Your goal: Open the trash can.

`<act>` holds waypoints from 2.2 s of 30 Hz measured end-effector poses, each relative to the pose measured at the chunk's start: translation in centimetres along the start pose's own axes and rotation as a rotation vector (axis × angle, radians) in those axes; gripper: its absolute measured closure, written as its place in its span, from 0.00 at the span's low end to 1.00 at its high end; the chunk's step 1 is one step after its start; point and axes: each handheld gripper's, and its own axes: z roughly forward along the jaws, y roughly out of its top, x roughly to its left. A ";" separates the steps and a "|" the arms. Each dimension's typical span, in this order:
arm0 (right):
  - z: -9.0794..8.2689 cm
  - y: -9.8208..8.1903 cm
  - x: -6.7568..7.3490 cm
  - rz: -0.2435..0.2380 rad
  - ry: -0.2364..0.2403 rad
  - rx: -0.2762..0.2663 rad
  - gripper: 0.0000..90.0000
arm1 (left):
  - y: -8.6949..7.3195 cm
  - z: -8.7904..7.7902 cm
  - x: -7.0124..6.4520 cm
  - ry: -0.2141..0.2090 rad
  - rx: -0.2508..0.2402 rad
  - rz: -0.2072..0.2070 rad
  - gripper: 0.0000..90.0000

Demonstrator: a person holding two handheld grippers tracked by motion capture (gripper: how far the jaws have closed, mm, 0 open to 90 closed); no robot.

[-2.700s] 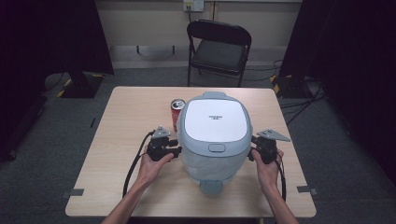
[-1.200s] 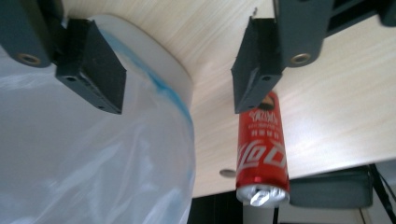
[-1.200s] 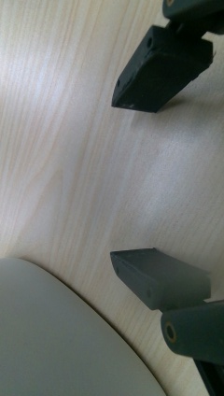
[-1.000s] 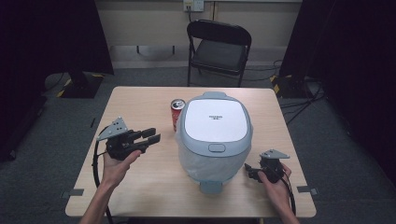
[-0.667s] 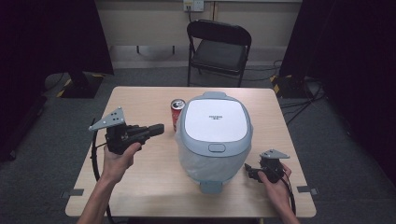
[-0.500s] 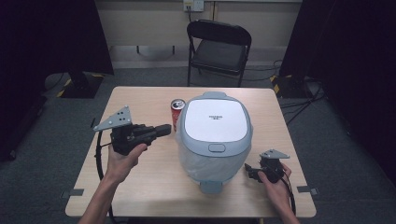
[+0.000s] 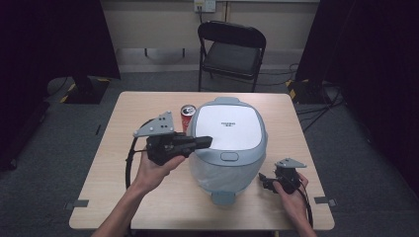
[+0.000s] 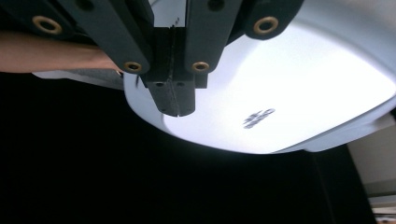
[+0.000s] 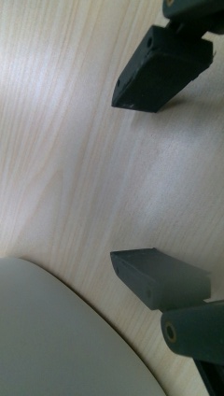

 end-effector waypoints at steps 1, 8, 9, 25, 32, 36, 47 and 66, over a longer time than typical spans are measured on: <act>0.0 0.0 0.0 0.000 0.000 0.000 0.23 | 0.1 0.4 -0.1 -0.009 0.007 0.008 1.00; 0.0 0.0 0.0 0.000 0.000 0.000 0.23 | 0.2 2.4 -0.6 -0.050 0.035 0.020 1.00; 0.0 0.0 0.0 0.000 0.000 0.000 0.23 | 0.2 2.6 -0.7 -0.059 0.041 0.020 1.00; 0.0 0.0 0.0 0.000 0.000 0.000 0.23 | -0.2 4.1 -1.3 -0.064 0.094 0.073 1.00; 0.0 0.0 0.0 0.000 0.000 0.000 0.23 | -0.3 4.0 -1.4 -0.077 0.095 0.082 1.00; 0.0 0.0 0.0 0.000 0.001 0.000 0.23 | -0.4 4.0 -1.2 -0.084 0.088 0.075 1.00; 0.0 0.0 0.0 0.001 0.000 0.000 0.23 | -1.3 2.5 -0.4 -0.059 0.030 0.022 0.99; 0.0 0.0 0.0 0.002 -0.001 0.000 0.23 | -3.5 -4.3 4.4 0.147 -0.095 -0.056 0.56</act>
